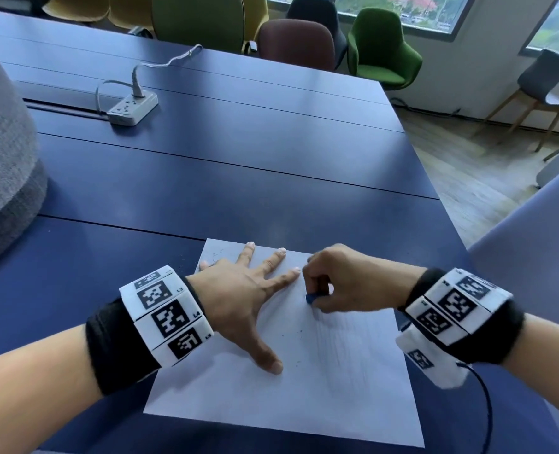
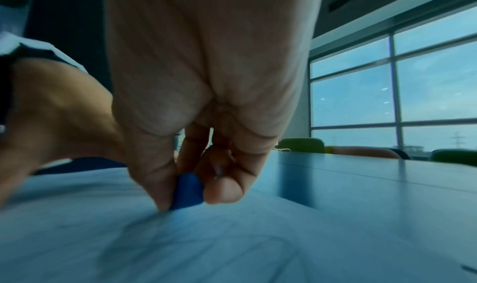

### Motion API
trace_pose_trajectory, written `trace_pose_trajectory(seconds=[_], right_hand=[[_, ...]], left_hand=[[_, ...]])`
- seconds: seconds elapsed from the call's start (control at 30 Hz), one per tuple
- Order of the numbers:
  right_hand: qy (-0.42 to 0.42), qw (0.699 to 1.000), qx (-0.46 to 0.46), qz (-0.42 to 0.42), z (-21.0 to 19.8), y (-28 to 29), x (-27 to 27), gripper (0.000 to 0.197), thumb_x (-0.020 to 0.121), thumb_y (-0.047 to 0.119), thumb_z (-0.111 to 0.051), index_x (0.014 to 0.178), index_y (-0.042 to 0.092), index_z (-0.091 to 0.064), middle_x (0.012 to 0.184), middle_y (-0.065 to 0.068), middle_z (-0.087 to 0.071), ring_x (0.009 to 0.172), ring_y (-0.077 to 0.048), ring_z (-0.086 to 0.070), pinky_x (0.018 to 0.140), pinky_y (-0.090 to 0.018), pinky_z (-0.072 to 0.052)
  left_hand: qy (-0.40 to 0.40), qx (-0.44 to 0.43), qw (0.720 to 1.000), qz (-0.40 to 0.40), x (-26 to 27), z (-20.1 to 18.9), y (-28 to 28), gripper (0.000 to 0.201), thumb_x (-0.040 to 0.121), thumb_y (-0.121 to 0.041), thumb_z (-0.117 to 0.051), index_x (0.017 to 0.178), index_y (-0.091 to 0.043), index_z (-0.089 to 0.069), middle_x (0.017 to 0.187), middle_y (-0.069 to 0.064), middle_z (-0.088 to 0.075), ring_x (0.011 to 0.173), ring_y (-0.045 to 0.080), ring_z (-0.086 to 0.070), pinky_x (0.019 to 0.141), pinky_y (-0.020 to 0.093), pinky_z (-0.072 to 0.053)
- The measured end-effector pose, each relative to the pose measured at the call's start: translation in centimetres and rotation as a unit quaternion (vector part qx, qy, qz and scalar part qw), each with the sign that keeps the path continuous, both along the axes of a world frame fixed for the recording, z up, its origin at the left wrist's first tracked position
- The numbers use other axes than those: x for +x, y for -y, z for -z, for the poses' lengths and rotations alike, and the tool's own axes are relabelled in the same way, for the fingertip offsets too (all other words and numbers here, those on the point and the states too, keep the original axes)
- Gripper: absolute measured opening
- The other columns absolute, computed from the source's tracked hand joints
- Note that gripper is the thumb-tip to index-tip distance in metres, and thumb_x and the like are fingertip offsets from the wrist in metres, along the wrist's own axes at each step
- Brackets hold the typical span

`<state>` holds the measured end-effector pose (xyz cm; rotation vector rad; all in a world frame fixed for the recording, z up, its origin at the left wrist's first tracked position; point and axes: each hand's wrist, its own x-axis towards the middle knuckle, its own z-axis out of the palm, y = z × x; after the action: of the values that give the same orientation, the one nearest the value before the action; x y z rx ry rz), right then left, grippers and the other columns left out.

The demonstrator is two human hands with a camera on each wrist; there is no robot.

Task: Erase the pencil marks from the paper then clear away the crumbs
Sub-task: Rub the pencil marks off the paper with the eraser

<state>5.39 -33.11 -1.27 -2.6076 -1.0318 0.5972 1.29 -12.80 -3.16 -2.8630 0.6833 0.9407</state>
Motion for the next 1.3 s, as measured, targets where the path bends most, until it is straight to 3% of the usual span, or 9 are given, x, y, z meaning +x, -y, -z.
trace_pose_trajectory(seconds=[0.2, 0.33, 0.5, 0.67, 0.83, 0.97, 1.13, 1.3], right_hand=[[0.043, 0.997, 0.026, 0.059, 0.2, 0.4, 1.8, 0.007, 0.077, 0.017, -0.067, 0.076, 0.010, -0.067, 0.075, -0.002, -0.066, 0.069, -0.018, -0.059, 0.064, -0.033, -0.052], [-0.014, 1.000, -0.005, 0.019, 0.0, 0.4, 0.8, 0.006, 0.077, 0.017, -0.068, 0.077, 0.012, -0.068, 0.075, -0.002, -0.067, 0.066, -0.017, -0.058, 0.062, -0.029, -0.051], [0.050, 0.997, 0.025, 0.060, 0.1, 0.6, 2.1, 0.007, 0.076, 0.017, -0.068, 0.076, 0.009, -0.067, 0.074, -0.003, -0.066, 0.068, -0.019, -0.059, 0.067, -0.037, -0.053], [-0.027, 0.999, -0.019, 0.007, -0.3, 0.5, 0.5, 0.006, 0.076, 0.017, -0.069, 0.076, 0.011, -0.068, 0.073, -0.002, -0.068, 0.061, -0.012, -0.055, 0.061, -0.029, -0.051], [0.044, 0.998, 0.011, 0.042, 0.0, 0.8, 1.3, 0.007, 0.076, 0.017, -0.065, 0.075, 0.011, -0.066, 0.074, -0.002, -0.066, 0.069, -0.020, -0.060, 0.067, -0.040, -0.053], [-0.013, 1.000, -0.016, -0.011, -0.1, 0.8, -0.6, 0.006, 0.075, 0.019, -0.066, 0.074, 0.013, -0.065, 0.072, -0.001, -0.066, 0.068, -0.020, -0.059, 0.065, -0.038, -0.053], [0.047, 0.998, 0.015, 0.044, 0.1, 1.0, 0.2, 0.008, 0.078, 0.016, -0.065, 0.077, 0.009, -0.065, 0.077, -0.002, -0.065, 0.070, -0.018, -0.058, 0.068, -0.037, -0.051], [-0.048, 0.998, -0.022, 0.027, -0.4, 0.8, -0.8, 0.005, 0.075, 0.016, -0.070, 0.078, 0.012, -0.069, 0.072, 0.002, -0.068, 0.057, -0.009, -0.052, 0.056, -0.023, -0.047]], left_hand=[[-0.004, 0.001, 1.000, 0.000, 0.0, 0.0, -0.1, 0.137, 0.048, -0.091, -0.064, 0.146, -0.050, 0.023, 0.156, -0.019, 0.033, 0.146, 0.029, 0.025, 0.108, 0.066, -0.028], [-0.006, 0.002, 1.000, 0.000, 0.0, 0.0, 0.0, 0.138, 0.048, -0.091, -0.064, 0.146, -0.050, 0.023, 0.156, -0.018, 0.033, 0.146, 0.030, 0.026, 0.108, 0.065, -0.029], [-0.004, 0.000, 1.000, 0.001, 0.0, -0.1, -0.1, 0.137, 0.048, -0.091, -0.064, 0.146, -0.050, 0.022, 0.156, -0.018, 0.032, 0.146, 0.029, 0.026, 0.108, 0.067, -0.027], [-0.007, 0.005, 1.000, 0.001, 0.0, -0.1, 0.0, 0.137, 0.049, -0.091, -0.064, 0.146, -0.049, 0.023, 0.155, -0.018, 0.034, 0.146, 0.030, 0.025, 0.107, 0.067, -0.029], [0.001, 0.007, 1.000, 0.005, -0.1, -0.3, 0.2, 0.136, 0.050, -0.090, -0.064, 0.147, -0.049, 0.023, 0.156, -0.017, 0.033, 0.146, 0.030, 0.025, 0.107, 0.066, -0.031], [0.002, 0.016, 1.000, 0.009, 0.0, -0.2, 0.3, 0.134, 0.049, -0.092, -0.062, 0.144, -0.052, 0.025, 0.155, -0.016, 0.034, 0.147, 0.032, 0.024, 0.105, 0.066, -0.033], [0.002, 0.016, 1.000, 0.006, -0.1, -0.2, 0.3, 0.133, 0.049, -0.091, -0.063, 0.143, -0.055, 0.024, 0.155, -0.017, 0.034, 0.146, 0.031, 0.025, 0.106, 0.066, -0.032], [0.000, 0.014, 1.000, 0.003, -0.1, -0.2, 0.3, 0.134, 0.049, -0.090, -0.064, 0.143, -0.055, 0.024, 0.155, -0.017, 0.034, 0.146, 0.030, 0.025, 0.107, 0.066, -0.031]])
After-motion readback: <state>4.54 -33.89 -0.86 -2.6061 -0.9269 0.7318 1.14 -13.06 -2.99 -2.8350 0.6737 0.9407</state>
